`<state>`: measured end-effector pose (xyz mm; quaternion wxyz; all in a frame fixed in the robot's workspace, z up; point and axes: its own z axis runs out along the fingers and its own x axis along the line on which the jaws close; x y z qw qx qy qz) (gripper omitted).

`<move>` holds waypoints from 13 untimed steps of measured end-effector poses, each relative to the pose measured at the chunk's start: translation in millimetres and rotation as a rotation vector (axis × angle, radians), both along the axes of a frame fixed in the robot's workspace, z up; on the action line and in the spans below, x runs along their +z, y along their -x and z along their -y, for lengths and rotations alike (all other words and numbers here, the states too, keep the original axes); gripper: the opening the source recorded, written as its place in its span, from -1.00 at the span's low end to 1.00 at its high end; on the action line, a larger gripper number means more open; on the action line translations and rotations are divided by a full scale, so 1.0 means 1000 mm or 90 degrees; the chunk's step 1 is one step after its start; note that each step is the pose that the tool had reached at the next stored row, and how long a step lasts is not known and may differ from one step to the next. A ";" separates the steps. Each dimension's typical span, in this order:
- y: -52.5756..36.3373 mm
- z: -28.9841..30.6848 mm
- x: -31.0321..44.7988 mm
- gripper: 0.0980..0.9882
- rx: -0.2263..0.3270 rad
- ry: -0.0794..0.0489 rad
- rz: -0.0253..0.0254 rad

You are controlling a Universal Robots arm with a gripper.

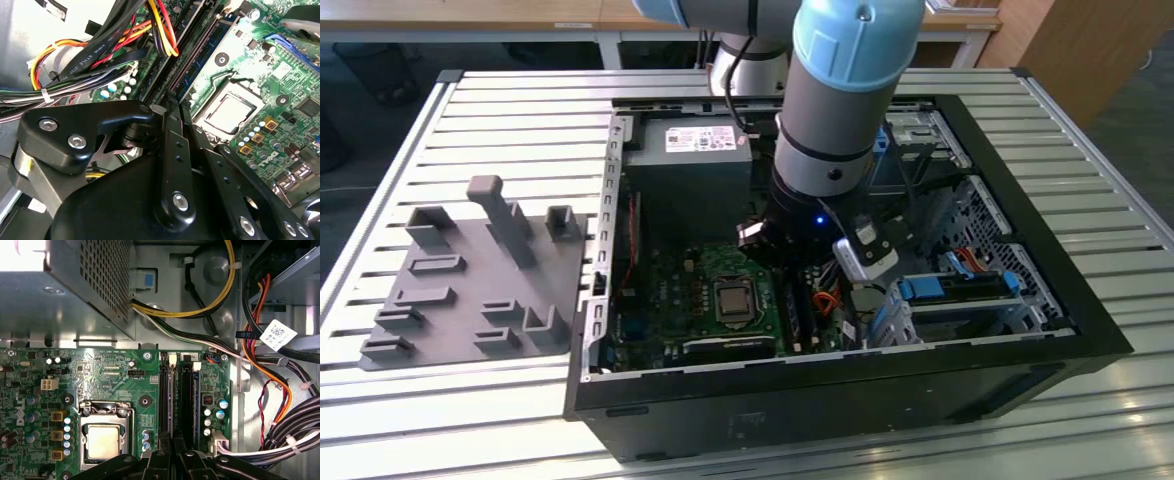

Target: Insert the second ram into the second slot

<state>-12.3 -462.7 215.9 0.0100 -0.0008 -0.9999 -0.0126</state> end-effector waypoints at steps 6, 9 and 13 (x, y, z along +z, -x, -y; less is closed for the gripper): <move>-0.0010 0.0000 -0.0003 -0.91 -0.001 0.000 -0.0001; -0.0018 0.0000 -0.0003 -0.91 -0.002 0.000 0.0000; -0.0020 0.0000 -0.0005 -0.91 -0.003 0.000 0.0000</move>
